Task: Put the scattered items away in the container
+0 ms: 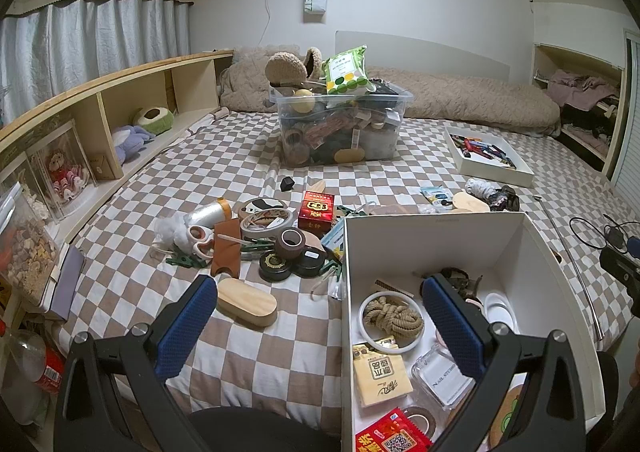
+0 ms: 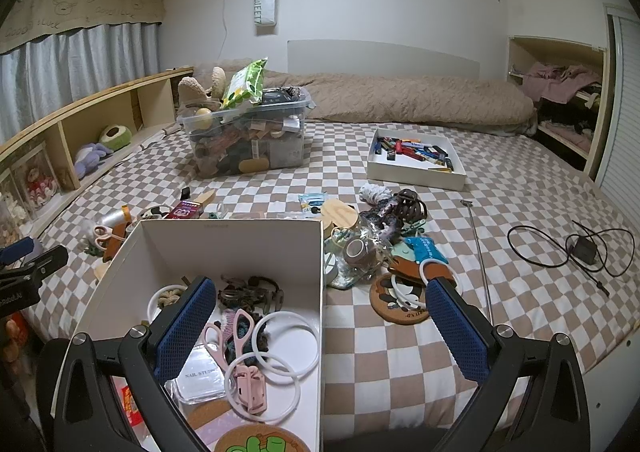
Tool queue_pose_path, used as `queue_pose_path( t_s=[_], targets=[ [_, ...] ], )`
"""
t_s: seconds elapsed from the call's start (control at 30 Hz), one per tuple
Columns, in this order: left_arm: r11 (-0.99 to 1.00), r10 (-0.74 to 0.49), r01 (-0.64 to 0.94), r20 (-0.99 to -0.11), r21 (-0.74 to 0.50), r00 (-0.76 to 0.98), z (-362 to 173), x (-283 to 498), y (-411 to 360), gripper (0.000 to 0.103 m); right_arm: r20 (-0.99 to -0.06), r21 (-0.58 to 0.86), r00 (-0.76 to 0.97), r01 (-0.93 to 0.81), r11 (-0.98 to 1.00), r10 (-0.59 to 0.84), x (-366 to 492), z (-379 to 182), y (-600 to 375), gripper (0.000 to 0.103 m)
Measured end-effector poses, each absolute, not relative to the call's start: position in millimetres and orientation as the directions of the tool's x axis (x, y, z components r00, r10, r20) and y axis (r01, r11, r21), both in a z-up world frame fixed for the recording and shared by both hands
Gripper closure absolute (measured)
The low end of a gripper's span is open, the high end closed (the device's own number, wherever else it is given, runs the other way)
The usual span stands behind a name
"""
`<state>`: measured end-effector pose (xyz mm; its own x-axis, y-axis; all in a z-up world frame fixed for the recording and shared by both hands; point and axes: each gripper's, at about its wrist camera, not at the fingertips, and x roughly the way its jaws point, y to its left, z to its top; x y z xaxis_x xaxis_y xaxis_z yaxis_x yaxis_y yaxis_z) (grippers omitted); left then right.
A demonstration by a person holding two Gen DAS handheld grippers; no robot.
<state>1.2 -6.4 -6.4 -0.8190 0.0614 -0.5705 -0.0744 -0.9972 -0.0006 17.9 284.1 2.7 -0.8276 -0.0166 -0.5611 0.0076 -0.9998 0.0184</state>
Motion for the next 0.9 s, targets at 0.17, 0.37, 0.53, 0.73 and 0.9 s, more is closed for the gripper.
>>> queue_pose_path(
  t_s=[0.17, 0.37, 0.53, 0.73, 0.9],
  targets=[
    [-0.997, 0.061, -0.076, -0.572, 0.001, -0.818, -6, 1, -6, 0.000, -0.563, 0.022, -0.826, 0.010, -1.000, -0.021, 18, 3, 284, 0.000],
    [-0.997, 0.061, -0.076, -0.572, 0.002, -0.818, -6, 1, -6, 0.000, -0.563, 0.022, -0.826, 0.010, -1.000, -0.021, 18, 3, 284, 0.000],
    [-0.997, 0.064, -0.077, -0.574, -0.002, -0.816, -12, 1, -8, 0.000, -0.564, 0.023, -0.825, 0.010, -1.000, -0.022, 18, 3, 285, 0.000],
    [-0.997, 0.064, -0.078, -0.575, -0.001, -0.816, -16, 0, -9, 0.000, -0.564, 0.024, -0.825, 0.010, -1.000, -0.022, 18, 3, 285, 0.000],
    [-0.997, 0.064, -0.070, -0.577, -0.013, -0.814, -23, -1, -20, 0.000, -0.568, 0.024, -0.823, 0.003, -1.000, -0.016, 17, 1, 287, 0.000]
  ],
)
